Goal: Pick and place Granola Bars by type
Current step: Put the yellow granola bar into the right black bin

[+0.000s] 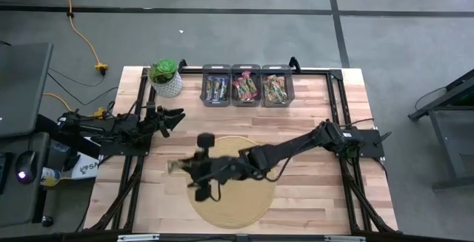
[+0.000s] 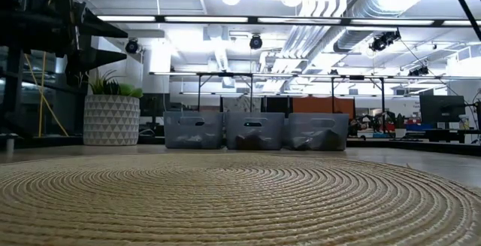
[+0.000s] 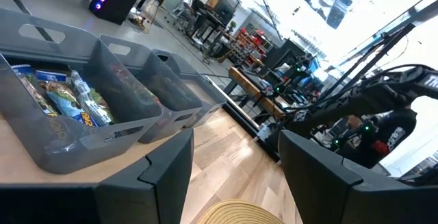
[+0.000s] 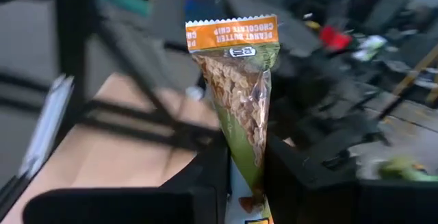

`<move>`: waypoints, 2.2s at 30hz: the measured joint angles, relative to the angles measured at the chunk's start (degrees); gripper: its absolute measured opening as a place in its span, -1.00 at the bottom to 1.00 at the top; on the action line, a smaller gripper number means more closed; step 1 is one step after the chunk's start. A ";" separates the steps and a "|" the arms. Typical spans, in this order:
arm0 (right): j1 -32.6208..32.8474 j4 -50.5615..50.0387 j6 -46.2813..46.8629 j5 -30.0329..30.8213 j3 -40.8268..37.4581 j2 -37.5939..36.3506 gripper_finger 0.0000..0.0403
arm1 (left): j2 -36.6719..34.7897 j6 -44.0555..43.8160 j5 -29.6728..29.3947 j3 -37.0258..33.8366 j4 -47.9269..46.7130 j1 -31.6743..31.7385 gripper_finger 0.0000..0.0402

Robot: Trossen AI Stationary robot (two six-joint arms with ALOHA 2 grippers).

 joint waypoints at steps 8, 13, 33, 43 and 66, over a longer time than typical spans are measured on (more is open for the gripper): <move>-2.74 -4.17 4.91 4.57 1.43 -5.07 -0.70 | 0.00 -0.02 0.00 0.00 0.02 0.00 0.05; -5.61 -15.60 13.45 5.17 -3.57 -13.16 -0.70 | 0.00 0.00 0.00 0.00 0.02 0.00 0.05; -20.59 -20.46 29.66 15.33 -55.32 -60.51 -0.78 | 0.00 0.00 0.07 0.00 0.13 -0.02 0.05; -33.98 5.27 41.92 10.98 -82.70 -67.21 -0.79 | -0.01 0.00 0.11 0.00 0.15 -0.02 0.05; -56.28 9.63 43.17 -15.52 -75.98 -40.43 -0.78 | -0.01 0.00 0.15 0.00 0.17 0.00 0.05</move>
